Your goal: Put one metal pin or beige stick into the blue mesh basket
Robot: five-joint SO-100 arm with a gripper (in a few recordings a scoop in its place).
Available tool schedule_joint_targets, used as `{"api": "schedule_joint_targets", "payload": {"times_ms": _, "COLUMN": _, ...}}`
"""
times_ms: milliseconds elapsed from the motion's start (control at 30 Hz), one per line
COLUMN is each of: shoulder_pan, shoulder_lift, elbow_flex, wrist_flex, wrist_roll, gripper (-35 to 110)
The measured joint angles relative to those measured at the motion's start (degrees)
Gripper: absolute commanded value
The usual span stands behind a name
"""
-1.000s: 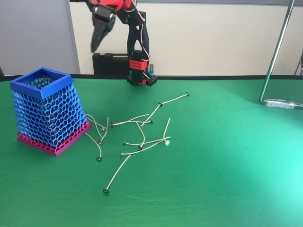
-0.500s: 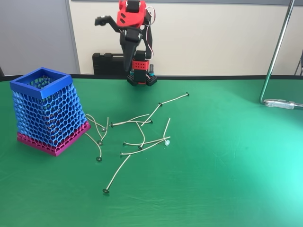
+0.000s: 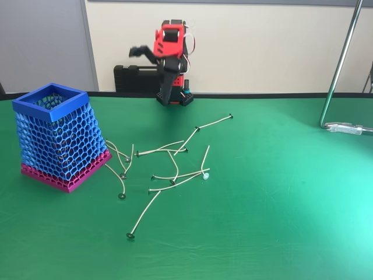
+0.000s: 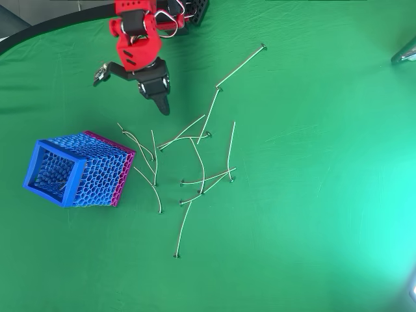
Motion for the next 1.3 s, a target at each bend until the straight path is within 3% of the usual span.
{"api": "schedule_joint_targets", "payload": {"times_ms": 267, "shoulder_pan": -0.8, "shoulder_lift": 13.0, "elbow_flex": 19.6, "wrist_flex": -9.6, "wrist_roll": 0.7, "gripper": 1}}
{"api": "schedule_joint_targets", "payload": {"times_ms": 533, "shoulder_pan": -1.7, "shoulder_lift": 24.3, "elbow_flex": 30.5, "wrist_flex": -12.2, "wrist_roll": 2.5, "gripper": 0}}
{"api": "schedule_joint_targets", "payload": {"times_ms": 1100, "shoulder_pan": -4.4, "shoulder_lift": 40.5, "elbow_flex": 31.3, "wrist_flex": 4.4, "wrist_roll": 6.3, "gripper": 1}}
{"api": "schedule_joint_targets", "payload": {"times_ms": 1300, "shoulder_pan": -4.3, "shoulder_lift": 41.7, "elbow_flex": 31.3, "wrist_flex": 5.8, "wrist_roll": 7.4, "gripper": 1}}
